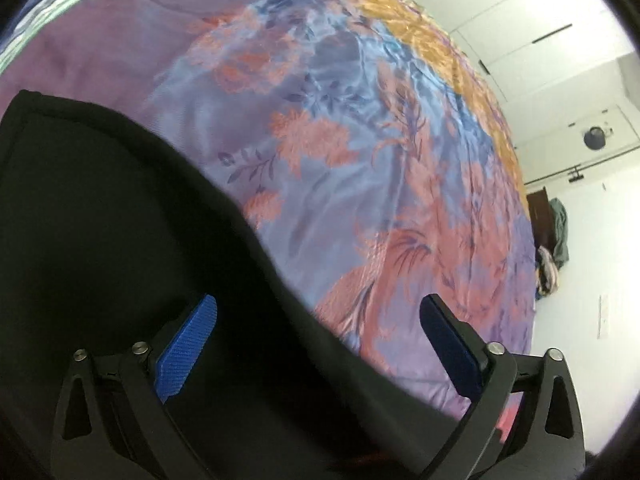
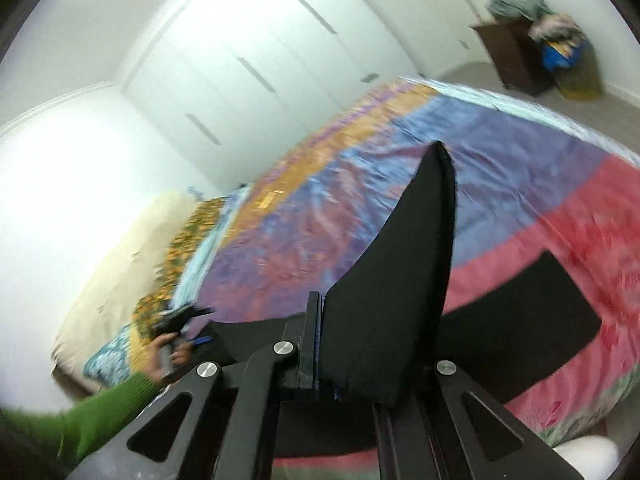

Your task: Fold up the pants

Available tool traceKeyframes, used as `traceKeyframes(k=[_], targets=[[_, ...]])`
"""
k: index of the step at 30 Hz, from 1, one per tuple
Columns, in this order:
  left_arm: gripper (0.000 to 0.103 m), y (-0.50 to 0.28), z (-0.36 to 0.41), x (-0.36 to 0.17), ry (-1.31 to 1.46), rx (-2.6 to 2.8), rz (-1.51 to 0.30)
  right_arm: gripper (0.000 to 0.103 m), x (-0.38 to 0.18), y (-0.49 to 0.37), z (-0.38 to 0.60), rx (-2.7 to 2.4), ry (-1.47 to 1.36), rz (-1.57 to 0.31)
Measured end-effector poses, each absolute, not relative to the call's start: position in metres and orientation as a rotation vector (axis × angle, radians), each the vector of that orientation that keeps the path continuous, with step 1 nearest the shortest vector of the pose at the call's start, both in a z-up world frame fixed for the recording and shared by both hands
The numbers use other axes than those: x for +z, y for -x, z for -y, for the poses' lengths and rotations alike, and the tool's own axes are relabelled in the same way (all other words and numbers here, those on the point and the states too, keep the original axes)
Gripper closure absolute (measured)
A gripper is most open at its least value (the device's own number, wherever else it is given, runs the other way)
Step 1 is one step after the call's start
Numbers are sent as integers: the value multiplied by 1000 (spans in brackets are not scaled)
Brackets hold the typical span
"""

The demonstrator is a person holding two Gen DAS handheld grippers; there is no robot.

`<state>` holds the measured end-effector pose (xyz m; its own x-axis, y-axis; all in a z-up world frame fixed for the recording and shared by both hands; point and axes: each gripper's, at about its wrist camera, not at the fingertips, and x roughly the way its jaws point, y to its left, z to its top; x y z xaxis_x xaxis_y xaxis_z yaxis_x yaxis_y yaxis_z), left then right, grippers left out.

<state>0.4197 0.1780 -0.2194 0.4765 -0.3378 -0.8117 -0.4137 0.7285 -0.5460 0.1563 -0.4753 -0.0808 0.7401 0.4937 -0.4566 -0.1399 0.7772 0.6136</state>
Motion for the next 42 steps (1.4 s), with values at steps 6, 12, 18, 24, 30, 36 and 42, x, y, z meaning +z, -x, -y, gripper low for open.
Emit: traceKeyframes(k=[6,12,18,24,30,36,42], targets=[[97,-368,-190,-167,777,12,-988,99,-90,-178,493,320,-487,-721],[92,-213,-201,-51,649,34,-689,99,-91,-234,499,362,-476,-692],[89,-104,-151,-180,745,134,-949,98,-169,-243,532,195,-509,-969],[91,-92,-132,-227,762,128,-1017,98,-240,-230,559,36,-446,-1163],[90,-93,-140,-216,771,95,-983,52,-226,-222,574,62,-550,-1059],[93,-87,-138,-211,736,89,-945,95,-223,-215,594,-22,-606,-1050],[97,-82,-119,-211,625,70,-980,95,-212,-219,597,-63,-471,-1035]])
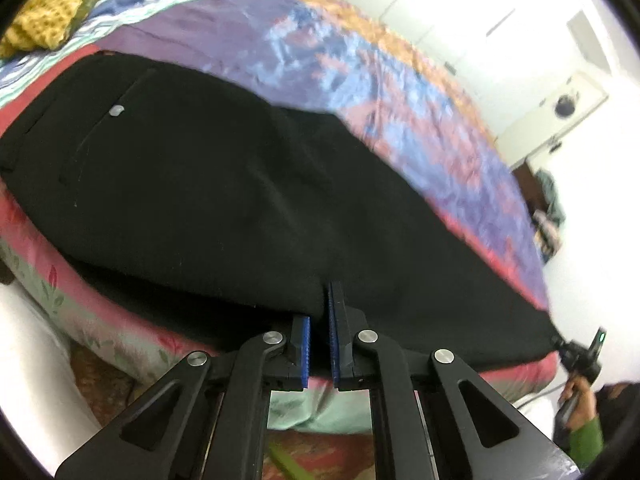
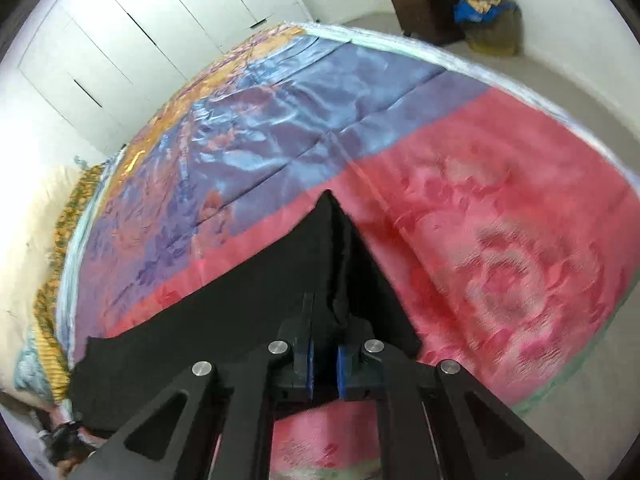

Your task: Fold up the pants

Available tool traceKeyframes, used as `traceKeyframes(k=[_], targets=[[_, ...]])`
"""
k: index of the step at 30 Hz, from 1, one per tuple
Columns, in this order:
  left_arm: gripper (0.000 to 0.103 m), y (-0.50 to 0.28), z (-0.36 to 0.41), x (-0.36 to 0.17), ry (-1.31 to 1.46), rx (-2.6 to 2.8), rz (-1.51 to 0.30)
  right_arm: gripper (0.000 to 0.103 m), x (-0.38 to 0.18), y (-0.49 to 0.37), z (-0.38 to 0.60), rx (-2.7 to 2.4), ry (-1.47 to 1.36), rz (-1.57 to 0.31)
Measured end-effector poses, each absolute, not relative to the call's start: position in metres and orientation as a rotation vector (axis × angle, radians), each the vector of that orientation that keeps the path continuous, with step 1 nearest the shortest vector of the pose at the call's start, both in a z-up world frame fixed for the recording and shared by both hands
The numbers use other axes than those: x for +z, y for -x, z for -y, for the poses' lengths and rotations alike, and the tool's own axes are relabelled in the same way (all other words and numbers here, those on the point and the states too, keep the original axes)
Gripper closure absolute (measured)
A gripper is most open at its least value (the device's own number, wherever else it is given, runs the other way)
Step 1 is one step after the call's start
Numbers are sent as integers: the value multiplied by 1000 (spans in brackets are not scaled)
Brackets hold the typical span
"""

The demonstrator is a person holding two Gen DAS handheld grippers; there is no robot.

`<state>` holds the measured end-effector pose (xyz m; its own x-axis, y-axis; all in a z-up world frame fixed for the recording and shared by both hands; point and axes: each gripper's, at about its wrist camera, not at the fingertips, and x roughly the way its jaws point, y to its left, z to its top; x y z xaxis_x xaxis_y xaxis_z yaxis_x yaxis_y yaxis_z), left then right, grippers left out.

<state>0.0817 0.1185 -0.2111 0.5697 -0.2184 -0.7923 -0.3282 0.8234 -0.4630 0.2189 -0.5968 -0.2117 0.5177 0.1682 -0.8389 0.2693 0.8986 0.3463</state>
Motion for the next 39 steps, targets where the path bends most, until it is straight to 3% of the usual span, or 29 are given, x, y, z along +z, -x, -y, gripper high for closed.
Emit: traceKeyframes(k=[3,8,18,20,21,22,23,24,25,31,33,35,39], targets=[[98,-77,-119,-223,648,85,-1014,95,-240,-223,603,-120,-496,-1132],[98,-64,-123,-205,625,76,-948,94,-240,-225,602,-136,-466,-1142],[98,-67,-111,-220,557,110,-1020,94,-244,-231,593,-147,-440,-1152],[90,-69,-109,-221,546,127,-1039,94,-242,-232,591,-151,-425,-1153],[87,-69,-108,-220,539,137,-1043,89,-240,-232,590,-147,-421,-1147],[76,-70,-104,-216,534,148,-1051,78,-236,-231,589,-138,-416,-1134],[56,-67,-103,-211,527,166,-1065,68,-229,-228,589,-128,-417,-1111],[47,-61,-104,-205,522,186,-1072,40,-222,-222,590,-127,-416,-1086],[37,-49,-107,-195,518,227,-1067,21,-215,-215,591,-135,-409,-1058],[37,-5,-128,-146,527,378,-921,18,-163,-155,594,-352,-280,-894],[28,-25,-121,-131,494,293,-862,18,-150,-147,575,-320,-259,-856],[19,-47,-114,-130,444,223,-821,18,-144,-149,549,-249,-247,-831],[19,-101,-101,-166,363,175,-860,16,-155,-170,489,-70,-260,-845]])
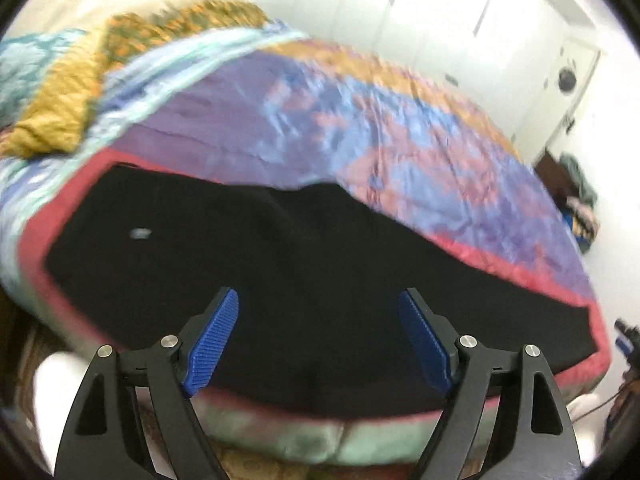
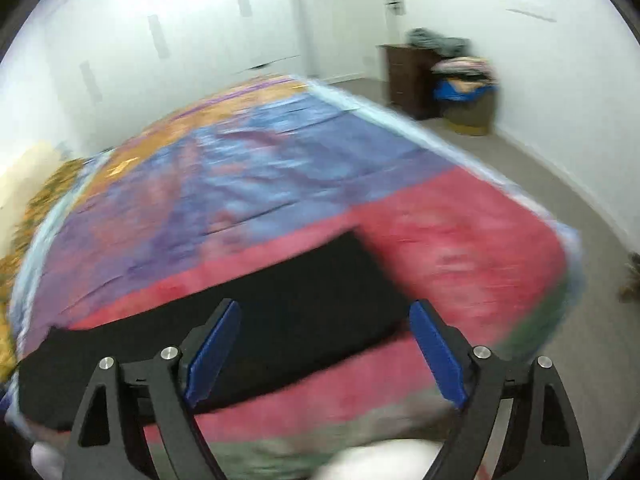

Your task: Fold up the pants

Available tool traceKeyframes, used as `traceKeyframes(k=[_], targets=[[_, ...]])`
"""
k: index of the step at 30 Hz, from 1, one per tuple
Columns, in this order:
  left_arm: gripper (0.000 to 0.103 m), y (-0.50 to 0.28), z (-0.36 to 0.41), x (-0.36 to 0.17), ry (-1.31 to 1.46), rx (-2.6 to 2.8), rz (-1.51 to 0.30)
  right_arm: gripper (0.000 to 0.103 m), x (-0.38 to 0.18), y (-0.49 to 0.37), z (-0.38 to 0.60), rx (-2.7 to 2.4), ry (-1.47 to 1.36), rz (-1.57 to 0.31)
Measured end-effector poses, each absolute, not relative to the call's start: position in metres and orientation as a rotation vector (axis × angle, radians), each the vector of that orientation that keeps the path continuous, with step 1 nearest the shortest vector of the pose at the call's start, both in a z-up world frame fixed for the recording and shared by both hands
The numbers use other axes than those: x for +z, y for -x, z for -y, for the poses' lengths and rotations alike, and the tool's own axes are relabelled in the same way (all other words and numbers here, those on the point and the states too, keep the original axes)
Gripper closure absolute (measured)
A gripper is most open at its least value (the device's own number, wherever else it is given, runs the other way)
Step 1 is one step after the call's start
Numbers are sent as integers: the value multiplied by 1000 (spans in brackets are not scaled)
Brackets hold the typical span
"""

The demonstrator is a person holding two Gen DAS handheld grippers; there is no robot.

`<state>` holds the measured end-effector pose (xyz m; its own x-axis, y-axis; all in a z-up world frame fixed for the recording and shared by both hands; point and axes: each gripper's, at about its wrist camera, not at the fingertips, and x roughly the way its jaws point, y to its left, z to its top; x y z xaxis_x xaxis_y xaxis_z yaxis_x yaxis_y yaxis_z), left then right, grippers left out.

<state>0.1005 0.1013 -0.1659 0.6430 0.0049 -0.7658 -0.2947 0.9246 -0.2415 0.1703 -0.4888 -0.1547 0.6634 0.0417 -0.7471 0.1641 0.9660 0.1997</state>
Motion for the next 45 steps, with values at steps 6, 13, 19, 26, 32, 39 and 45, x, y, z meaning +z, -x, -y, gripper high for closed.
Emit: traceKeyframes(k=[6,13,19,26,32,39,45], targets=[[24,-118,-117,-233,352,222,-986,16,-209,-199,413,136,-238,-959],[23,-114,-108,-233,259,194,-966,16,-252,-216,412,153,-232,-1118],[19,-117,-101,-237,216,201,-964,16,-212,-228,518,-39,-379,-1027],[15,-120,-98,-238,215,209,-964,16,-186,-183,641,-170,-762,-878],[14,-120,-96,-239,201,202,-965,16,-232,-173,623,-7,-1095,-934],[14,-120,-97,-238,200,194,-964,18,-267,-190,628,-81,-1131,-943],[13,-120,-95,-239,193,197,-962,18,-284,-202,646,-86,-1196,-919]])
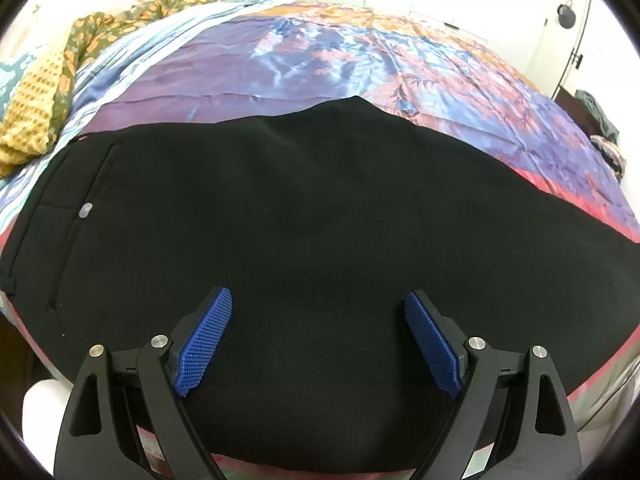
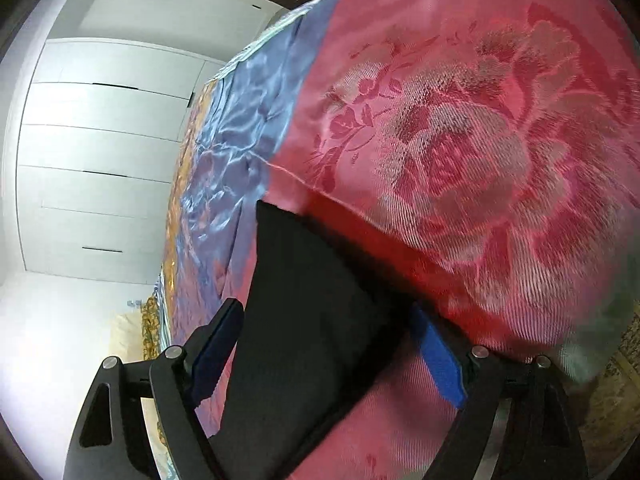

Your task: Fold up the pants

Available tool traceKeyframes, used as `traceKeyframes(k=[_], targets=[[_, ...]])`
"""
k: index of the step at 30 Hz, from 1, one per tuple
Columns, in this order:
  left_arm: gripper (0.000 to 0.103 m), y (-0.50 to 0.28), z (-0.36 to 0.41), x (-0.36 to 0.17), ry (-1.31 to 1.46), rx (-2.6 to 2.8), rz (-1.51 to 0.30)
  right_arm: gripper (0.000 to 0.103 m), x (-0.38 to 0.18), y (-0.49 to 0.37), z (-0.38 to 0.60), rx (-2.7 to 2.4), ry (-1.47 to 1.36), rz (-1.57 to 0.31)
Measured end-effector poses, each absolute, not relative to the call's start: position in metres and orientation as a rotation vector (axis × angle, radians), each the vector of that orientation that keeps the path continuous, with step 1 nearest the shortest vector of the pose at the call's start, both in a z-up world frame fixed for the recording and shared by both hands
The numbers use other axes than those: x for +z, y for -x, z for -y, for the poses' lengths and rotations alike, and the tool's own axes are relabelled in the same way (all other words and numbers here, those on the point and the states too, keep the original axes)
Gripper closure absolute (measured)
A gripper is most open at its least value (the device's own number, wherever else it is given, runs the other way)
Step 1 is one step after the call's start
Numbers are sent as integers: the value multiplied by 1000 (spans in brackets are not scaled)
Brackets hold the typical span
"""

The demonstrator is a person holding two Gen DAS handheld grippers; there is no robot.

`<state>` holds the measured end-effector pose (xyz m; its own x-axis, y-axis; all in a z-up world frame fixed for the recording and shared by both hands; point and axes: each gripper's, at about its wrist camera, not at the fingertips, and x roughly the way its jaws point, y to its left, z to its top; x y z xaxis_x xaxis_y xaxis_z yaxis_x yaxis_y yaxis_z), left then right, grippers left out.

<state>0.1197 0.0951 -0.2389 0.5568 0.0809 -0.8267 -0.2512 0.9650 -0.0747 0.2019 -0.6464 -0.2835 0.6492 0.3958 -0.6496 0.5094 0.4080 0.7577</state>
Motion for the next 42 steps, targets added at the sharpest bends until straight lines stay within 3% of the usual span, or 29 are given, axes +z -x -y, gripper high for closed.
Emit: traceKeyframes(k=[3,5,6,7,10,20,24,29,30,32,33,34,38,39,40,42], targets=[[13,-120,-95,-239,192,196,-960,21,-285,-209,648,-38,-1170,-973],[13,-120,-95,-239,191,197,-960,43,-286,-217,648,-28,-1142,-1016],[13,-120,-95,-239,190,198,-960,66,-290,-217,649,-26,-1142,-1046],[13,-120,-95,-239,189,198,-960,76,-293,-217,651,-16,-1163,-1053],[13,-120,-95,-239,188,196,-961,84,-289,-214,652,8,-1180,-1023],[13,-104,-115,-219,408,177,-942,87,-181,-209,553,344,-1134,-828],[13,-95,-119,-215,463,151,-929,86,-165,-221,430,505,-1068,-862],[13,-85,-122,-211,492,129,-919,86,-186,-226,259,649,-875,-953],[13,-84,-123,-210,499,125,-916,85,-193,-224,227,692,-813,-954],[13,-81,-125,-208,513,121,-916,71,-211,-219,158,773,-558,-1017],[13,-78,-128,-206,526,118,-915,48,-220,-213,132,803,-421,-1063],[13,-75,-130,-204,540,116,-912,41,-225,-206,116,820,-316,-1085],[15,-60,-128,-186,578,90,-889,34,-208,-175,131,821,-66,-928],[16,-62,-120,-181,557,55,-884,25,-200,-171,147,784,-28,-874],[22,-67,-106,-176,521,0,-884,15,-194,-163,168,730,-4,-818],[34,-84,-81,-174,475,-106,-908,10,-183,-141,205,631,7,-752]])
